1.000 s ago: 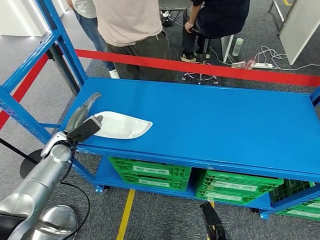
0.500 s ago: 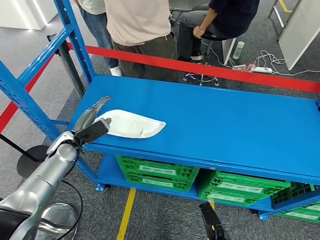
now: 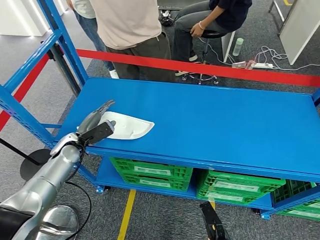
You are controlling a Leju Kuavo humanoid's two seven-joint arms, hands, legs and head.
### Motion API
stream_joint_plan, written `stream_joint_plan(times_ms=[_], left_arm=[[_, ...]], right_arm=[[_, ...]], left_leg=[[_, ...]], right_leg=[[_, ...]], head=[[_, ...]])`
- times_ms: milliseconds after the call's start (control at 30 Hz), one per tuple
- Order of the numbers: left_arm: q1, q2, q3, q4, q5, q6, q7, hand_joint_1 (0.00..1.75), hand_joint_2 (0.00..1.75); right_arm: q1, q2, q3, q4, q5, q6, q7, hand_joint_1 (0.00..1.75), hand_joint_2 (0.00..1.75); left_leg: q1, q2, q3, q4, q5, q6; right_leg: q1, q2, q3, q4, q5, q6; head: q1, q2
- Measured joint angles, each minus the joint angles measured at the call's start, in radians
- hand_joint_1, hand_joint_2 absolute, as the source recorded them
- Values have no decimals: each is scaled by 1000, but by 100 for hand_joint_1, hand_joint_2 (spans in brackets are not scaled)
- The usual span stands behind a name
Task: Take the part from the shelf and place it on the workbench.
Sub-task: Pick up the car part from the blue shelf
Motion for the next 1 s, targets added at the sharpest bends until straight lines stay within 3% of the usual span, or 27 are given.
stream_joint_plan(times_ms=[33,67,133,200,300,333,367,433,467,500,533,567,600,667,733,833,900,1000], left_arm=[[2,2,-2,9,-4,-1,10,0,0],[3,4,-5,18,-7,-1,18,0,0],[2,8,-10,33,-10,-1,28,0,0],[0,12,-12,47,-8,-3,29,0,0],[1,14,-15,64,-2,-19,18,4,0],[2,14,-15,68,1,-26,12,24,0],[2,15,-15,71,3,-34,8,29,0],[2,15,-16,79,6,-47,2,25,0],[3,15,-16,83,7,-51,2,5,0],[6,15,-16,88,8,-53,4,0,0],[10,15,-17,94,7,-54,8,0,0],[13,15,-17,99,6,-53,13,0,0],[15,16,-17,104,5,-51,19,0,0],[16,17,-17,112,0,-42,34,0,0],[17,22,-17,120,-8,-29,51,0,0],[17,31,-18,131,-19,-18,66,0,0],[16,36,-18,135,-22,-16,69,0,0],[21,39,-18,144,-22,-15,71,0,0]], right_arm=[[2,0,0,0,-2,-1,1,0,0],[5,-1,0,0,-4,-2,1,0,0],[7,-1,0,0,-7,-3,1,0,0],[7,-1,1,0,-10,-4,0,0,0],[9,-1,6,0,-9,-4,-2,0,0],[9,-1,10,0,-8,-4,-3,0,0],[9,-1,13,0,-8,-4,-4,0,0],[10,-1,17,0,-9,-4,-7,0,0],[11,-1,17,0,-12,-5,-8,0,0],[13,-1,17,0,-14,-6,-8,0,0],[15,-1,18,0,-16,-8,-8,0,0],[18,-2,18,0,-18,-11,-8,0,0],[20,-2,18,0,-20,-14,-8,0,0],[21,-4,18,0,-24,-19,-8,0,0],[21,-6,18,0,-28,-22,-9,0,0],[28,-8,18,0,-31,-27,-9,0,0],[27,-9,18,0,-32,-29,-10,0,0],[28,-10,18,0,-32,-30,-10,0,0]], left_leg=[[1,0,-17,32,-3,-1],[2,0,-15,24,15,0],[3,0,37,-95,90,5],[0,0,93,-216,134,13],[-5,-1,108,-258,132,26],[-4,0,109,-261,135,32],[-2,0,111,-265,137,38],[2,1,114,-271,141,48],[1,1,113,-271,141,50],[0,1,113,-271,141,51],[-1,1,113,-270,141,52],[-2,0,113,-270,141,52],[-3,0,113,-269,140,51],[-5,-1,113,-266,138,48],[-8,-2,110,-262,136,39],[-9,-2,111,-262,135,26],[-7,-2,99,-227,108,16],[-3,-1,20,-45,15,2]], right_leg=[[0,0,0,0,0,0],[0,1,1,0,0,0],[0,1,4,0,-2,2],[3,2,4,1,-4,8],[5,0,1,-1,-2,23],[4,0,-1,0,-5,28],[4,-1,-9,12,-15,33],[4,-1,-50,96,-64,39],[4,-2,-83,165,-96,40],[4,-2,-115,231,-120,42],[4,-2,-136,274,-130,42],[5,-2,-141,279,-120,42],[5,-2,-125,243,-93,40],[5,-2,-55,104,-30,35],[6,-1,-5,13,-6,28],[6,-1,5,-1,-6,16],[2,-2,9,-6,-3,5],[0,-2,10,-7,-3,-2]], head=[[0,0],[0,0],[0,0],[0,0],[2,0],[2,0],[2,0],[4,0],[5,0],[5,0],[5,0],[6,0],[5,0],[6,0],[5,0],[5,0],[2,0],[-2,0]])
